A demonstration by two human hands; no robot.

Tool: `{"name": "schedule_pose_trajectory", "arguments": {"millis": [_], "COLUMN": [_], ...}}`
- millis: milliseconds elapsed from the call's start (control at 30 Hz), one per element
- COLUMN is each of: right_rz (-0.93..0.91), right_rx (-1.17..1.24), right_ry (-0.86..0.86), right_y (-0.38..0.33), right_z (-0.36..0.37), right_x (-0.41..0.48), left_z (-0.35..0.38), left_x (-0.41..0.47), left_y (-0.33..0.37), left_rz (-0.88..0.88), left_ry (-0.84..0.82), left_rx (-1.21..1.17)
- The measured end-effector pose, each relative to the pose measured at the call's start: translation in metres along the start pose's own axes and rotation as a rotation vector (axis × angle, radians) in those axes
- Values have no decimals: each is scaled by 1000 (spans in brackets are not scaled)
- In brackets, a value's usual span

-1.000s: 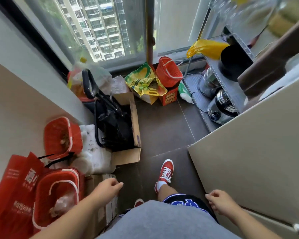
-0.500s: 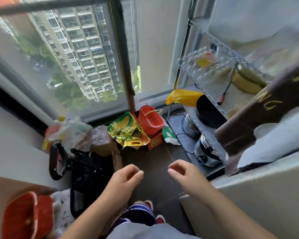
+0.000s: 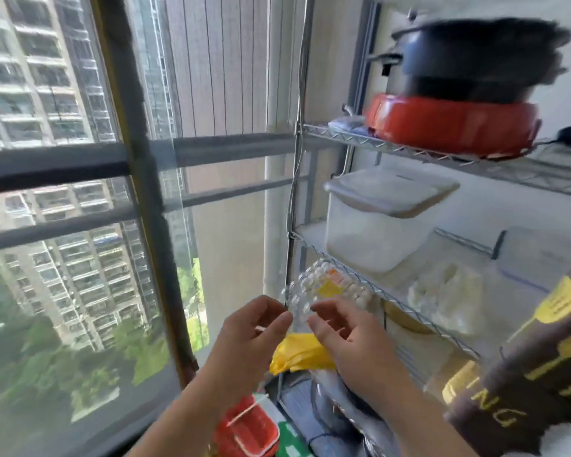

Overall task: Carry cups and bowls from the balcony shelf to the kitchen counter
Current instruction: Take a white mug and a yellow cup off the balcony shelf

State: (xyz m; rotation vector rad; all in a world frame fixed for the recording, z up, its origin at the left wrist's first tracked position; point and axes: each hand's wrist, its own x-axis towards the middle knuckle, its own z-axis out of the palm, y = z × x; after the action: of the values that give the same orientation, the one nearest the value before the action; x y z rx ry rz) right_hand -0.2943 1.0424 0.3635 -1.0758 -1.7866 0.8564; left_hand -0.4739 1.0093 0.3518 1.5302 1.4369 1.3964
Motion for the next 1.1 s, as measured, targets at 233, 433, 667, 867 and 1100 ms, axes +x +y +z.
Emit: {"name": "schedule_pose_trajectory", "arguments": {"millis": [233, 433, 667, 867, 1100], "right_rz": [-194, -390, -467, -443, -361], "right_rx": [-2, -149, -322, -442, -756], "right_ry": [234, 377, 513, 667, 953], "right_y": [-78, -146, -221, -272, -295], "right_z": [-37, -91, -150, -200, -233], "right_x": [130, 204, 255, 295, 341], "left_z": [-26, -36, -40, -29, -11], "left_x": [159, 257, 328, 372, 427], "left_y": [76, 161, 252, 318, 365], "left_rz": [301, 576, 731, 794, 669], "left_ry": [-82, -38, 59, 112, 145], "left_rx": [-29, 57, 60, 144, 192]}}
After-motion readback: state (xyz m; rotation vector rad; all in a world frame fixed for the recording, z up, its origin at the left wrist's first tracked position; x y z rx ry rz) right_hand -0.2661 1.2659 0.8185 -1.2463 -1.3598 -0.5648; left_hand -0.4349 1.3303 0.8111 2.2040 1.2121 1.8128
